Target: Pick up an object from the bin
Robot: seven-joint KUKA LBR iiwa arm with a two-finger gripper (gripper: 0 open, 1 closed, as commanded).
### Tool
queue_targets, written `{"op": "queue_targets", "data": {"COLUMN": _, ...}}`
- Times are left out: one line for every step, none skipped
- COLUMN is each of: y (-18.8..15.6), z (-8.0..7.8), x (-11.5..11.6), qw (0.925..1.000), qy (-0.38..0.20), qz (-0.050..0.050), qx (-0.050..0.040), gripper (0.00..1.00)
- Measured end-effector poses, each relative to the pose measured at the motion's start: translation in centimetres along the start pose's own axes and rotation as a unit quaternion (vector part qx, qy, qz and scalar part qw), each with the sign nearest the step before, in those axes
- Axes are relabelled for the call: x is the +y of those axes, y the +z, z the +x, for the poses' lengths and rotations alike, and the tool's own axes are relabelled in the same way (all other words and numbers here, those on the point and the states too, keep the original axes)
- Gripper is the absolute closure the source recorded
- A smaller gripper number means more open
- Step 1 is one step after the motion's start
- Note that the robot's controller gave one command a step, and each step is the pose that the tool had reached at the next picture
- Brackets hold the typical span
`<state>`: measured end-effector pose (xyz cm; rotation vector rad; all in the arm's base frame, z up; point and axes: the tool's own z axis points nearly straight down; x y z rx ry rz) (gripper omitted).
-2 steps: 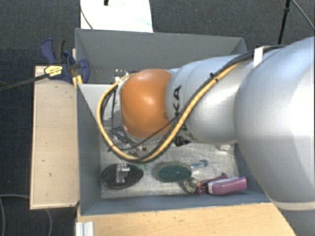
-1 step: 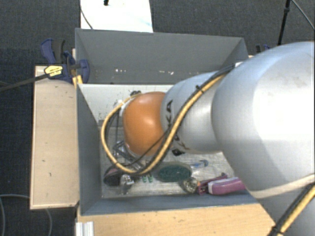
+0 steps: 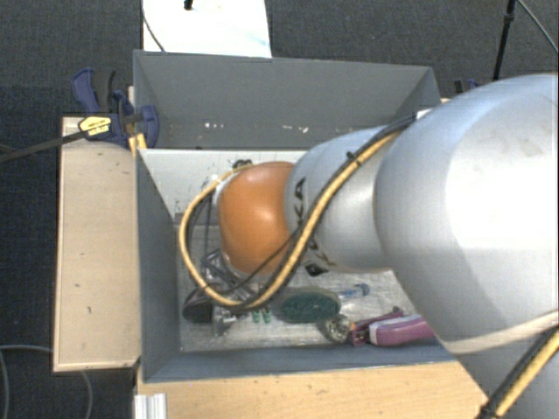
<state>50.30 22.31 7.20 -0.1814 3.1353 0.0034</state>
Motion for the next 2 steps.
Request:
{"op": "queue_targets", "data": {"y": -12.4, "z": -1.5, "x": 0.5, "qw": 0.9962, "qy": -0.087, "qz": 0.0, "qx": -0.0033, "gripper": 1.0}}
{"op": "queue_targets", "data": {"y": -26.4, "z": -1.6, "x": -1.6, "qw": 0.9485, "qy": -0.317, "qz": 0.001, "qx": -0.0039, "gripper": 1.0}}
